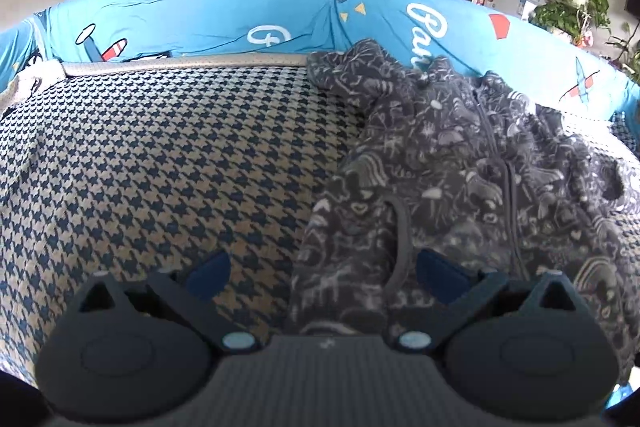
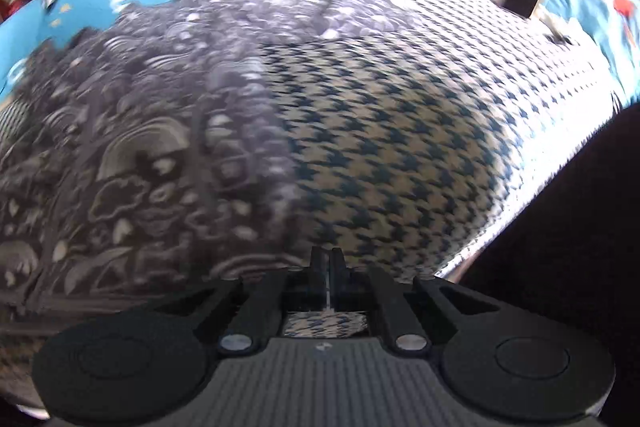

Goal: Fold clothes

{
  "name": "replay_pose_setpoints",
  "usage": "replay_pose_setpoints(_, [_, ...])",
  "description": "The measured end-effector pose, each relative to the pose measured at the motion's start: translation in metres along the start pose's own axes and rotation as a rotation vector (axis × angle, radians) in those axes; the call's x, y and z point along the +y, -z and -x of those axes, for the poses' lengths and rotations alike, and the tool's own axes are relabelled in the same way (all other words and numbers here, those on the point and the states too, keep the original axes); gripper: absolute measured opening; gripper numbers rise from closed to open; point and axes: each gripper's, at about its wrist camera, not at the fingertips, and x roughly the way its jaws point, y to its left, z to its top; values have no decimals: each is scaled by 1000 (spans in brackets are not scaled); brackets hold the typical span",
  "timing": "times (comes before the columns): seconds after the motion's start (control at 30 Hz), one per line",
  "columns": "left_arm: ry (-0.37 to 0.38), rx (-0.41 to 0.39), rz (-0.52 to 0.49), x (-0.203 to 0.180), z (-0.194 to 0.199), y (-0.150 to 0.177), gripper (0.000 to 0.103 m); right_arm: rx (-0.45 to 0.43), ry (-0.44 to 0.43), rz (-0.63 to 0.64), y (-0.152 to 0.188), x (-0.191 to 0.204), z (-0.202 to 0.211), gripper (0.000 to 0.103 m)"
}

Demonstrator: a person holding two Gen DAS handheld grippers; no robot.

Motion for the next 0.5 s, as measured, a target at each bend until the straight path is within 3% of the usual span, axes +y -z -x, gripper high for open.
replay_pose_setpoints(0.1, [-5, 22, 17, 6, -3, 1, 103, -99, -47, 4, -2, 0, 15, 5])
replay_pose_setpoints(0.17, [-14, 39, 14, 6, -6, 3, 103, -114, -93, -15, -6, -2, 16, 8])
replay_pose_setpoints(0.27, [-31, 52, -9, 5, -8, 7, 103, -120, -120, -44, -13, -3, 11, 21])
replay_pose_setpoints(0.33, [-39, 60, -26, 4, -10, 9, 103, -122, -130, -80, -19, -6, 3, 38])
replay_pose_setpoints(0.5, [-86, 82, -47, 4, -15, 13, 103, -118, -151, -124, -34, -4, -17, 54])
